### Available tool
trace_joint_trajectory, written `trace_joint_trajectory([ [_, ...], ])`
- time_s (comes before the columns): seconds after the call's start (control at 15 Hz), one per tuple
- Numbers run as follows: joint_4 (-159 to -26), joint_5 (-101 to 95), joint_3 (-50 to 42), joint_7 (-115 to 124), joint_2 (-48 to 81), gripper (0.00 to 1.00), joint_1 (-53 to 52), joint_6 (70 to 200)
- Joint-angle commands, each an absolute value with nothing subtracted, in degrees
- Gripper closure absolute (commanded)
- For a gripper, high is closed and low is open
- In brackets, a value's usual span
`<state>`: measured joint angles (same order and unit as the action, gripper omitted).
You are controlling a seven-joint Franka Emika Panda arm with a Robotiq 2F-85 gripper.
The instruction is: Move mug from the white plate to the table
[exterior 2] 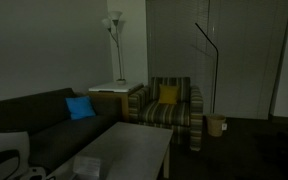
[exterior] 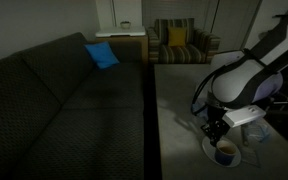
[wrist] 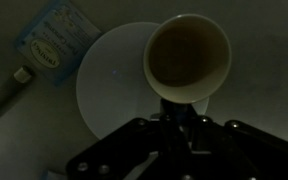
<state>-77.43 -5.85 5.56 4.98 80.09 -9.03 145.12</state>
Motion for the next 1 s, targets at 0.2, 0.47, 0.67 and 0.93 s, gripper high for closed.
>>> trace_joint_trajectory([
  [0.2,-79.9,-6.4,4.1,7.4,77.3,0.97,-10.7,142.2],
  [0.47,-79.6,-6.9,3.4,9.0,76.6,0.97,-12.6,140.6],
  [0.67,-78.1,-6.0,2.4,8.7,76.3,0.97,-14.6,138.7],
  [0.93,-76.0,-6.2,2.4,7.7,76.0,0.97,-15.9,136.0],
])
